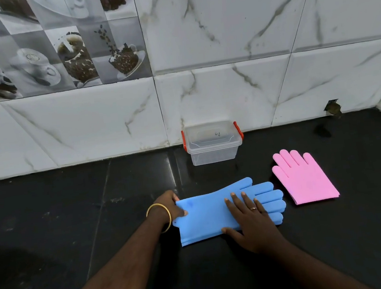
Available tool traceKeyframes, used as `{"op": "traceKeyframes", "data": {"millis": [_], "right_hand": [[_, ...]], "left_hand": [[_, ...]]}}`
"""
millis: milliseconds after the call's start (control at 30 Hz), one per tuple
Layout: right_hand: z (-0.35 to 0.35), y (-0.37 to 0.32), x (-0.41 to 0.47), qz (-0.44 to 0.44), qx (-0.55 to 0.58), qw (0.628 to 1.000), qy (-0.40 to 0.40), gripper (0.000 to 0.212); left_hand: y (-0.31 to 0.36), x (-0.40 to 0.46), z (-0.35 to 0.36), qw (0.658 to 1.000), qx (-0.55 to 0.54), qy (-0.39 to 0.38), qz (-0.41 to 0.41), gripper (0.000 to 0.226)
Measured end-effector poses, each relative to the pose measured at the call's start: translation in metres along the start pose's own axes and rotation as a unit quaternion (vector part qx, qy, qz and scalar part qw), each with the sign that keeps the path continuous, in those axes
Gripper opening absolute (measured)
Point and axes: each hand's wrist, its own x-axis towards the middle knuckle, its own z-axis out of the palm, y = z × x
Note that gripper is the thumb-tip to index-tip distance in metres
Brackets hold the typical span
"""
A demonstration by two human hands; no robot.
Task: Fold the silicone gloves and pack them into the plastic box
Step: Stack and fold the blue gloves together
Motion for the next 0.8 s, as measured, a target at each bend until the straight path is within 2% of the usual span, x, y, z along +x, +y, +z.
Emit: {"op": "traceKeyframes", "data": {"millis": [133,233,333,433,500,567,733,800], "right_hand": [[0.015,0.008,-0.009,-0.001,-0.033,0.999,-0.009,0.09],[0.018,0.009,-0.007,-0.001,-0.035,0.999,-0.01,0.092],[0.019,0.008,-0.008,0.0,-0.034,0.999,-0.007,0.091],[0.021,0.009,-0.008,0.002,-0.033,0.999,-0.011,0.09],[0.021,0.009,-0.007,0.004,-0.028,1.0,-0.012,0.09],[0.021,0.009,-0.007,0.003,-0.026,1.0,-0.011,0.09],[0.011,0.004,-0.004,0.015,0.009,0.999,-0.035,0.094],[0.004,-0.005,0.002,0.033,0.09,0.995,-0.022,0.085]], "left_hand": [[0.0,0.001,-0.002,0.999,-0.021,-0.031,-0.012,0.045],[0.001,-0.005,-0.001,0.992,-0.12,-0.026,-0.003,0.05],[-0.001,-0.024,0.0,0.954,-0.291,-0.061,-0.02,0.059],[-0.009,-0.044,0.008,0.923,-0.374,-0.085,-0.022,0.049],[-0.012,-0.052,0.015,0.922,-0.379,-0.073,-0.028,0.035],[-0.011,-0.055,0.018,0.927,-0.368,-0.059,-0.037,0.033],[-0.002,-0.058,0.016,0.947,-0.318,-0.042,0.009,0.068],[0.001,-0.06,0.016,0.956,-0.287,-0.032,0.046,0.077]]}}
